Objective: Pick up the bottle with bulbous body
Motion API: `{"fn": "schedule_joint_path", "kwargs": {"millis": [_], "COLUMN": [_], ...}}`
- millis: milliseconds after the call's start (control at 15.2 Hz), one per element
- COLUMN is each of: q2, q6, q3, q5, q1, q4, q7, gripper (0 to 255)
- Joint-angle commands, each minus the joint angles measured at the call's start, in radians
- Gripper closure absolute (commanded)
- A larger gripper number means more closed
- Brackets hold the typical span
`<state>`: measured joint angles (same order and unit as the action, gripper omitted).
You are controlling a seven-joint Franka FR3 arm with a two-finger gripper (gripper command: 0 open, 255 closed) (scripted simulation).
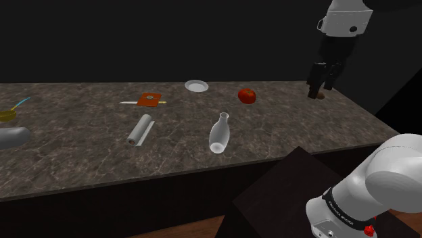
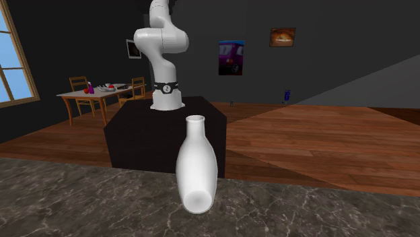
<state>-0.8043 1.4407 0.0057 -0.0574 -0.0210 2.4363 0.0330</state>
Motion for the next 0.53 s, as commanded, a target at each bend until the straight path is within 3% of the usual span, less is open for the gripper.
{"fn": "schedule_joint_path", "kwargs": {"millis": [0,462], "q2": [0.000,0.172], "q6": [0.000,0.268], "q3": [0.000,0.025], "q5": [0.000,0.033], "q1": [0.000,0.006], "q4": [0.000,0.063], "q7": [0.000,0.058], "gripper": [0,0]}}
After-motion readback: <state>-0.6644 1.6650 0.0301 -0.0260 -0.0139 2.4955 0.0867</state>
